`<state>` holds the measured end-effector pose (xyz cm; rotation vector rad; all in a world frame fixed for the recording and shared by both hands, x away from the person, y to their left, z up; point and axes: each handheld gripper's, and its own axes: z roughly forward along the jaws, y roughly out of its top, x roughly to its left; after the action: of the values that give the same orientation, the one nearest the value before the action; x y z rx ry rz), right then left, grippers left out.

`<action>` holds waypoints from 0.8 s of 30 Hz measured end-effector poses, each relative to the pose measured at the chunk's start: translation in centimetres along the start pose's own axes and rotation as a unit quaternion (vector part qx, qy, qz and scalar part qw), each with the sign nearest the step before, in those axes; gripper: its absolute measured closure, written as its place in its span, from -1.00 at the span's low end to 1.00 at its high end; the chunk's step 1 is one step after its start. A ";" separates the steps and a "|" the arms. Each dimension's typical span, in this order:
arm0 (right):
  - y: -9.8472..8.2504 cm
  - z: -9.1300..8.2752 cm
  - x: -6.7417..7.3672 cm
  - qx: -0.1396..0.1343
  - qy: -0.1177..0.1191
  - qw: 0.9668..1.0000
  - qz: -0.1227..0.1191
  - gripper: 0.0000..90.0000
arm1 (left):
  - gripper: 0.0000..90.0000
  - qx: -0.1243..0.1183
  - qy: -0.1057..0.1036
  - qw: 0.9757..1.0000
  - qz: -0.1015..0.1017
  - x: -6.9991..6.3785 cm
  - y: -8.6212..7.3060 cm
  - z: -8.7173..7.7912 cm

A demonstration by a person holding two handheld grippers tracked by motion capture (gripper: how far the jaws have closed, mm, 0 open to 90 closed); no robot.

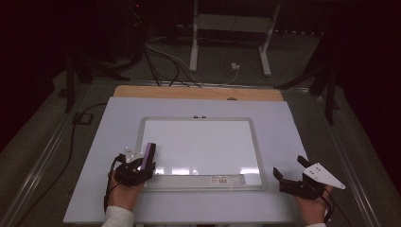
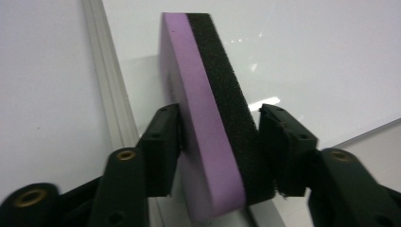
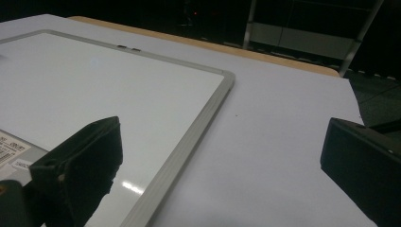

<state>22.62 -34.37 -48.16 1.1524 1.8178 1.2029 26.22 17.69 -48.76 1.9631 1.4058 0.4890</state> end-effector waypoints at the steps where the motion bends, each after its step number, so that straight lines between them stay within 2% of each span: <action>1: 0.0 0.0 0.0 0.000 0.000 1.000 0.000 -0.99 | 0.24 -0.001 0.004 1.000 -0.002 0.1 -0.1 -0.1; 6: 0.0 0.0 0.0 0.000 0.000 1.000 -0.001 -0.99 | 0.40 0.000 0.013 1.000 -0.008 0.3 -0.3 -0.6; 24: 0.0 0.1 0.1 0.000 0.002 1.000 -0.001 -0.99 | 0.41 -0.002 0.018 1.000 -0.023 -0.1 -2.0 -2.3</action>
<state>22.66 -34.26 -48.15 1.1478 1.8215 1.2040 23.38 18.65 -48.53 1.9223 1.4679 0.5085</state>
